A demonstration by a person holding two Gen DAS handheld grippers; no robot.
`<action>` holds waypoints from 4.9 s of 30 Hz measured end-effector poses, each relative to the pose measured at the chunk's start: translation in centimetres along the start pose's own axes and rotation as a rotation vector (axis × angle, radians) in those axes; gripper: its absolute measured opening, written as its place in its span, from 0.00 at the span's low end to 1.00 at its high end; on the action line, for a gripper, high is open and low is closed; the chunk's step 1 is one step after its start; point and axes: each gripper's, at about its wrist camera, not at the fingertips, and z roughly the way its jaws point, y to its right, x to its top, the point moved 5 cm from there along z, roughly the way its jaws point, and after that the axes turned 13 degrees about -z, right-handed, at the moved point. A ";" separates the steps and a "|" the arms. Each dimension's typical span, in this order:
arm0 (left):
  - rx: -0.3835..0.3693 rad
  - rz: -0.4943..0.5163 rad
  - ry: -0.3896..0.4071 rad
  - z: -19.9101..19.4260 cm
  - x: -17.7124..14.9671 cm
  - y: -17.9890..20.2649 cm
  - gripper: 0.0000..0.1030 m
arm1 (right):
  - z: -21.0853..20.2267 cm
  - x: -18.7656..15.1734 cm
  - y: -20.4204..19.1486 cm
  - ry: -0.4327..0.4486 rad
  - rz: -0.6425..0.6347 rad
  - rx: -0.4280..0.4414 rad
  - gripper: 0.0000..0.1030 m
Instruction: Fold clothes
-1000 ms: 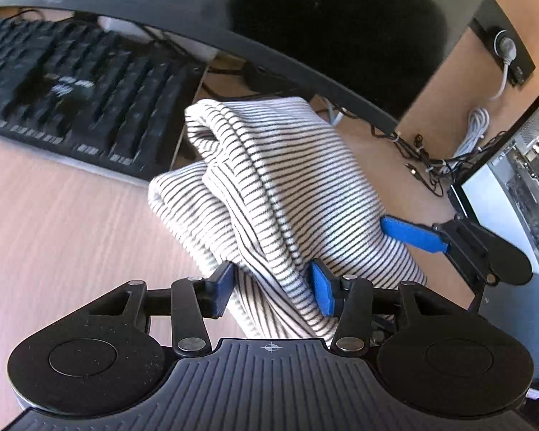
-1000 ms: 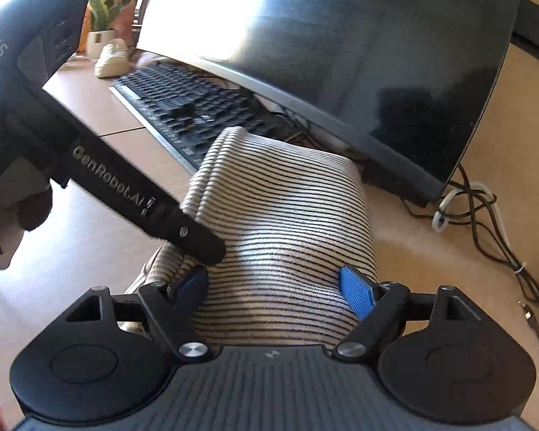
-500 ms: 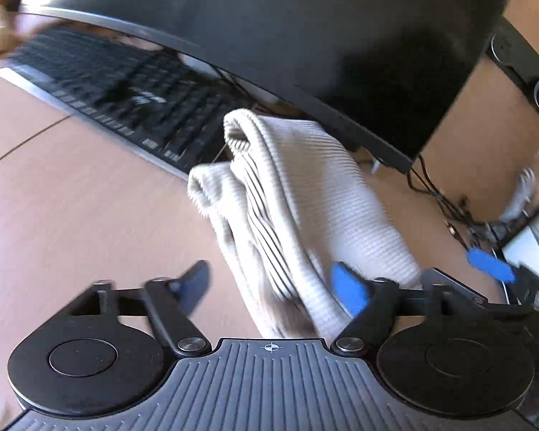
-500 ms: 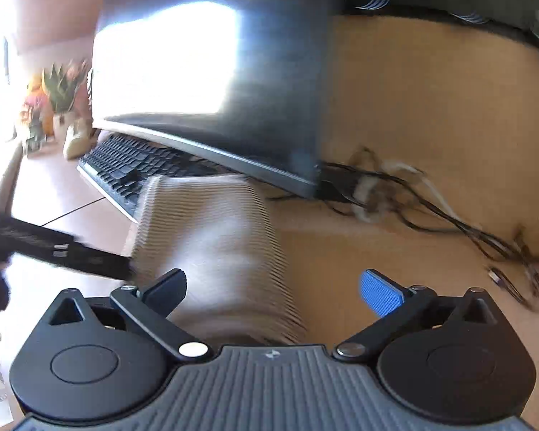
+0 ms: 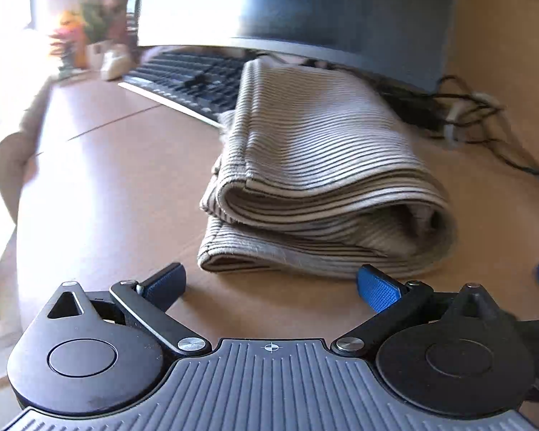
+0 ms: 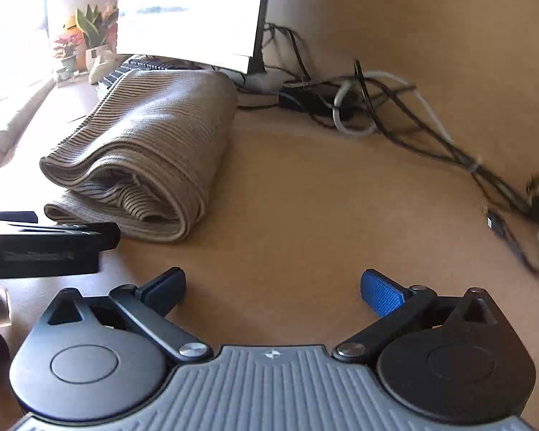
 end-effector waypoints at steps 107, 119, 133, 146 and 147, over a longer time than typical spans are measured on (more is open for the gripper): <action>0.165 -0.152 0.029 -0.7 -0.6 0.3 1.00 | 1.0 0.3 0.5 0.002 0.030 0.036 1.00; 0.165 -0.153 0.029 -0.7 -0.6 0.3 1.00 | 1.0 0.3 0.5 0.002 0.030 0.036 1.00; 0.164 -0.153 0.029 -0.7 -0.6 0.2 1.00 | 1.0 0.3 0.6 0.002 0.030 0.036 1.00; 0.164 -0.153 0.029 -0.6 -0.6 0.2 1.00 | 1.1 0.3 0.6 0.002 0.030 0.036 1.00; 0.164 -0.153 0.029 -0.6 -0.6 0.2 1.00 | 1.1 0.3 0.6 0.002 0.030 0.036 1.00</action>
